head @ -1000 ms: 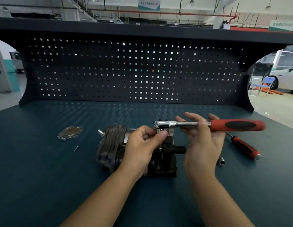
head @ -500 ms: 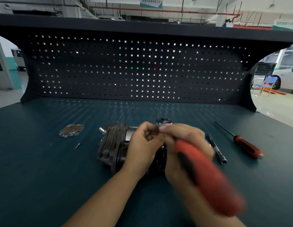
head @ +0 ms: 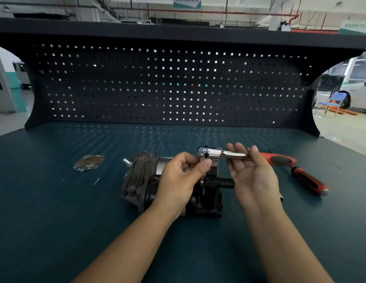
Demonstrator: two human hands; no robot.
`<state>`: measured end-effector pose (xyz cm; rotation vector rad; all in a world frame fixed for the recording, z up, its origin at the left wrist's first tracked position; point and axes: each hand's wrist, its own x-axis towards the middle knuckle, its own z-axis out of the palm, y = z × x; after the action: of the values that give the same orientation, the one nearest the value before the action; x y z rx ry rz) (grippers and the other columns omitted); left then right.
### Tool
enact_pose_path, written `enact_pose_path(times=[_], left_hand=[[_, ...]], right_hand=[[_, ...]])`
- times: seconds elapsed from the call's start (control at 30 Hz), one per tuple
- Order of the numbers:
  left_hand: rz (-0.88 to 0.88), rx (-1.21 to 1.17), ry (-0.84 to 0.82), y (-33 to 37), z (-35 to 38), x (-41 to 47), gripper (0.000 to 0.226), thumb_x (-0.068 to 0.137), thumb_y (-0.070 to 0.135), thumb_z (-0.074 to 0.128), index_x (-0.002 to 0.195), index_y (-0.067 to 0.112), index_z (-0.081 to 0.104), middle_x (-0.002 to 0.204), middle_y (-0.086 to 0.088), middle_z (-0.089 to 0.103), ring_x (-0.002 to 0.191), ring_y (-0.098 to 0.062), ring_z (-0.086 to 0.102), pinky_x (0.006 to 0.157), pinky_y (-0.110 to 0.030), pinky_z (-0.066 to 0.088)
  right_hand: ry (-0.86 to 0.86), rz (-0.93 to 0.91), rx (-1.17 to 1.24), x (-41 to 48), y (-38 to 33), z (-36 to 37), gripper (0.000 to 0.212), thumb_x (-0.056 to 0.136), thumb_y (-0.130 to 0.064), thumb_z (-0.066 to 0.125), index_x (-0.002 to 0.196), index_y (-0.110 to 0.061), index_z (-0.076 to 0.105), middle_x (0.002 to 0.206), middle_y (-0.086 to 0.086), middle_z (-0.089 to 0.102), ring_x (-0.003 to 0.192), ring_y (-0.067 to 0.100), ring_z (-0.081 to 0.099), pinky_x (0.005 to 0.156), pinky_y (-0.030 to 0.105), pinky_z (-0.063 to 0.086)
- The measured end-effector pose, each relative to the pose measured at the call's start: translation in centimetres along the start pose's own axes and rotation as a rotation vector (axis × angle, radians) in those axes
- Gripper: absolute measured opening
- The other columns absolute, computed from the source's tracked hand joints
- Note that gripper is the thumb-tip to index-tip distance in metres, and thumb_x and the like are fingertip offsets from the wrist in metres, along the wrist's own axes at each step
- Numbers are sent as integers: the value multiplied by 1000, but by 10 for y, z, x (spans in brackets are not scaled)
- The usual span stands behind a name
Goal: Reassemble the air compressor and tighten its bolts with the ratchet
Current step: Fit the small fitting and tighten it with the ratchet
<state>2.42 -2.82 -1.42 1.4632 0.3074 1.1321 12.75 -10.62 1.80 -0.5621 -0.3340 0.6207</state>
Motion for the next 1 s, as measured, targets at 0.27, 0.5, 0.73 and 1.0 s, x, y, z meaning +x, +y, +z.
enact_pose_path(times=[0.27,0.5,0.73,1.0], left_hand=[[9,-30,24,1,2,1,14,75,13,75,79,16,62,68,9,65,64,-3,58,60,-15,48],[5,-79,43,0,0,0,28,62,18,81,68,14,54,60,6,59,56,-4,51,52,-15,43],[-8,-72,-12,-1,-2,1,25,63,33,74,71,15,58,66,1,67,64,-8,61,63,-18,51],[6,-24,-1,0,-1,-1,30,63,38,71,80,14,62,78,-3,68,73,-9,62,70,-18,52]], right_hand=[[-199,-932,-472,-35,20,9,17,87,-17,59,92,-33,55,75,-6,71,79,20,71,78,22,51],[-567,-1261,-670,-36,34,-1,13,91,-16,63,89,-26,55,81,8,70,84,21,67,78,44,51],[35,-440,-210,-8,9,1,4,97,-15,50,99,-16,47,67,0,70,73,19,70,80,30,53],[130,-508,-220,-13,15,5,11,97,-14,52,97,-14,41,72,-3,68,72,12,70,75,20,52]])
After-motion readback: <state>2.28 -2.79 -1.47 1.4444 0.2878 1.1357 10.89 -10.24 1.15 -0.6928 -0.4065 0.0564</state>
